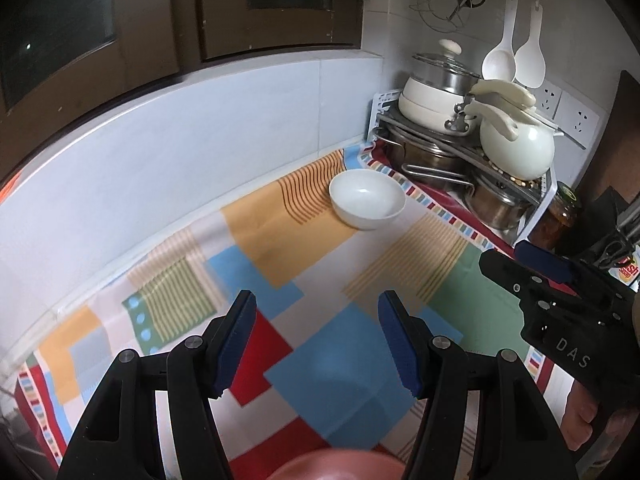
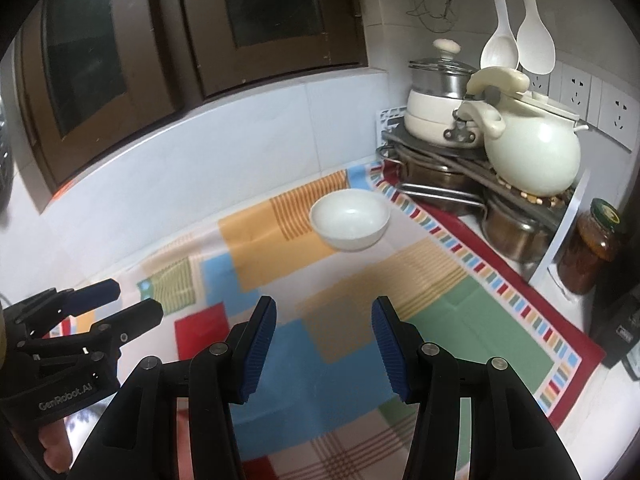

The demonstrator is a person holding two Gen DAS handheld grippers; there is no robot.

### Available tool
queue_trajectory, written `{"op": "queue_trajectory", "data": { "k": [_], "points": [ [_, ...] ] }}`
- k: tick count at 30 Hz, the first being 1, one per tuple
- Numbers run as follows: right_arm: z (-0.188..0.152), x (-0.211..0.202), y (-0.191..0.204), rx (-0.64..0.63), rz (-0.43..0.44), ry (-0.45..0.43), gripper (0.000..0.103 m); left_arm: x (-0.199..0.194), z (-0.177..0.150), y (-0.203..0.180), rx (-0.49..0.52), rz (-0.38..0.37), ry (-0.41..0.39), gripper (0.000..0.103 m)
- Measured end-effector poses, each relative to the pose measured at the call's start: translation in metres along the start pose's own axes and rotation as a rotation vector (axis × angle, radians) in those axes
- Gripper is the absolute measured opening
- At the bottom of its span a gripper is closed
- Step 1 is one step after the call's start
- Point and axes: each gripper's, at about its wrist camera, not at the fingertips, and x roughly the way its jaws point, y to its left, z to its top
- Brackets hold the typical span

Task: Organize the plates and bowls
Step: 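Open both grippers and move them toward the white bowl, then close the left gripper on the white bowl rim while the right gripper grips it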

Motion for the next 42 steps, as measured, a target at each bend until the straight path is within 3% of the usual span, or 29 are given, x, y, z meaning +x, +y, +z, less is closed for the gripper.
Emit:
{"op": "queue_trajectory", "data": {
  "k": [15,25,42],
  "points": [
    [0.047,0.051,-0.026,0.007,-0.026,-0.028,0.051,0.062,0.058,-0.011,0.066,-0.012,0.026,0.063],
    [0.065,0.102,-0.045,0.022,-0.067,-0.036,0.051,0.129,0.088,-0.016,0.111,-0.009,0.054,0.062],
    [0.076,0.210,-0.073,0.045,-0.106,0.039,0.051,0.253,0.110,-0.015,0.106,-0.022,0.159,0.061]
  ]
}}
